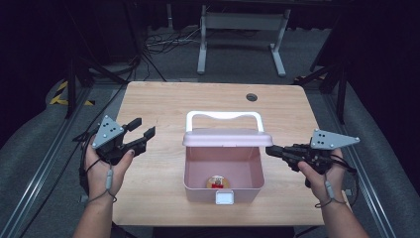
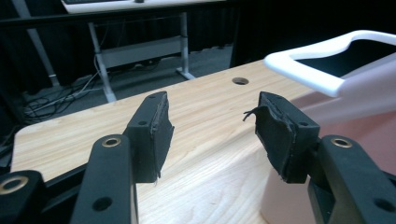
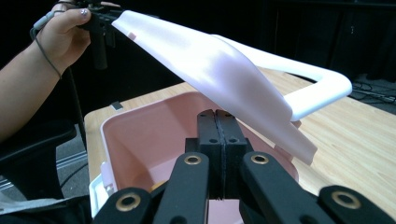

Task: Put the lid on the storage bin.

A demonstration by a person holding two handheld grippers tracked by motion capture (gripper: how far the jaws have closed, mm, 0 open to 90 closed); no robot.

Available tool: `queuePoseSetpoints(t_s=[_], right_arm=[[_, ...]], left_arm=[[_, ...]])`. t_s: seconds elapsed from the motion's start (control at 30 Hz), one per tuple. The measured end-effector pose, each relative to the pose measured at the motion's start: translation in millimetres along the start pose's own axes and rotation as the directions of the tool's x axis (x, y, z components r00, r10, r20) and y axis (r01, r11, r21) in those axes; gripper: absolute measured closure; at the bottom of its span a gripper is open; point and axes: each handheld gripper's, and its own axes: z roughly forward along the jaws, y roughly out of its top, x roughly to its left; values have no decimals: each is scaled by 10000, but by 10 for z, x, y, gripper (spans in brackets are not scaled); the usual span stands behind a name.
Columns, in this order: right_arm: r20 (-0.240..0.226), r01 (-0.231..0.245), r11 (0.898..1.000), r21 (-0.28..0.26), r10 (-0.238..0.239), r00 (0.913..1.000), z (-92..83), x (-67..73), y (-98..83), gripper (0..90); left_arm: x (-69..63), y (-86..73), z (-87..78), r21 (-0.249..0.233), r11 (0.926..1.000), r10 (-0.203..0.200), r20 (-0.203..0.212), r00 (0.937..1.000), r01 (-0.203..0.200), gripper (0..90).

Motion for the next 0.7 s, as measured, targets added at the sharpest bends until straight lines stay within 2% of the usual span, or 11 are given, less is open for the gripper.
queuePoseSetpoints(t_s=[0.1,0.17,0.23,0.27,0.33,0.37,0.7], right_arm=[[-78,-36,9999,120,37,10000,-3,7,-7,900],[-160,-129,9993,340,135,9998,3,13,-13,900],[-399,-221,9962,840,255,9989,23,16,-21,900],[-399,-221,9962,840,255,9989,23,16,-21,900],[-553,-307,9917,1245,378,9978,29,16,-20,900],[-694,-350,9863,1612,467,9965,34,17,-20,900],[-836,-195,9710,2381,405,9957,67,44,-28,900]], left_arm=[[34,-13,26,-10,10000,-36,-78,10000,36,445],[55,-30,43,38,9999,-115,-69,9999,115,441],[82,-57,75,124,9998,-133,-118,9998,134,442],[82,-57,75,124,9998,-133,-118,9998,134,441],[95,-72,90,156,9996,-213,-145,9997,216,442],[107,-81,96,184,9996,-229,-176,9996,232,441],[157,-112,95,197,9993,-304,-332,9990,311,438]])
